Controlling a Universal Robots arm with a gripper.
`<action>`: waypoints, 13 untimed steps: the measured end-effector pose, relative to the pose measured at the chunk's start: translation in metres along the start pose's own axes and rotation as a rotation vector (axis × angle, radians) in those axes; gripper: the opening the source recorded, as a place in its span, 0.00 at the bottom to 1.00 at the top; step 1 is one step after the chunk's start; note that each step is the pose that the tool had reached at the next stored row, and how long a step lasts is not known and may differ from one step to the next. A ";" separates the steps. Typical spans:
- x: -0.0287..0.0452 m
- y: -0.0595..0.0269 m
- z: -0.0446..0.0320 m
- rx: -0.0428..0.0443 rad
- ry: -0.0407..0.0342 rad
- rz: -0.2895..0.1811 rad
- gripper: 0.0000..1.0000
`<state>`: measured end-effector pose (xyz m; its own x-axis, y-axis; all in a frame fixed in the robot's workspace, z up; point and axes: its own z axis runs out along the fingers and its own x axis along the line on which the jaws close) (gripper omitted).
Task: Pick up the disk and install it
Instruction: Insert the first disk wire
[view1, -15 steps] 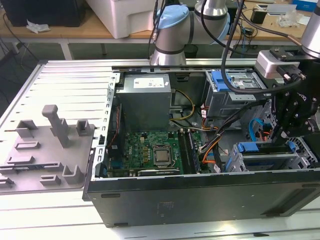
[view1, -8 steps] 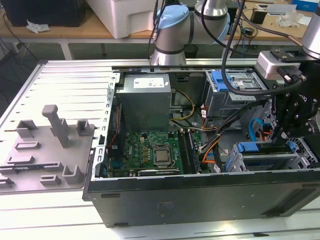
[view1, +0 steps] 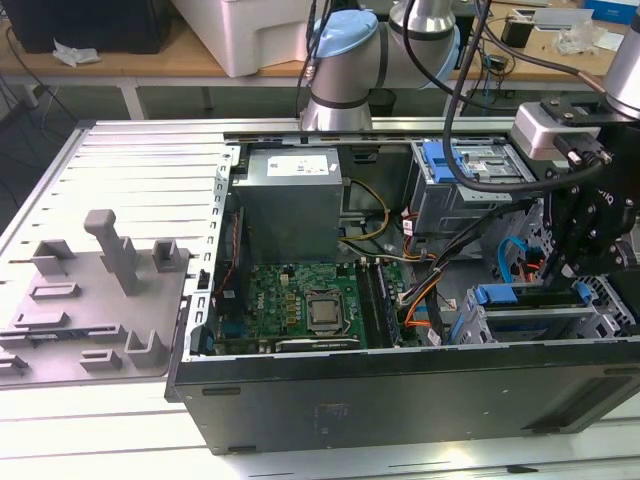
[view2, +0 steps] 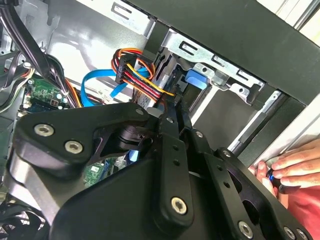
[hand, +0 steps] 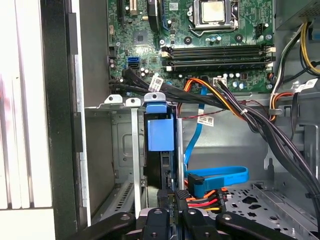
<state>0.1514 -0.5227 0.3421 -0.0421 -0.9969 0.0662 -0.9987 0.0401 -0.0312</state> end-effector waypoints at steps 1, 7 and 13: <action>0.0001 0.0000 0.0002 0.0000 -0.0009 0.001 0.16; 0.0005 0.0000 0.0013 -0.0003 -0.0036 0.002 0.16; 0.0009 0.0000 0.0023 -0.0004 -0.0049 0.003 0.16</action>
<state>0.1514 -0.5238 0.3399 -0.0449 -0.9971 0.0612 -0.9986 0.0431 -0.0310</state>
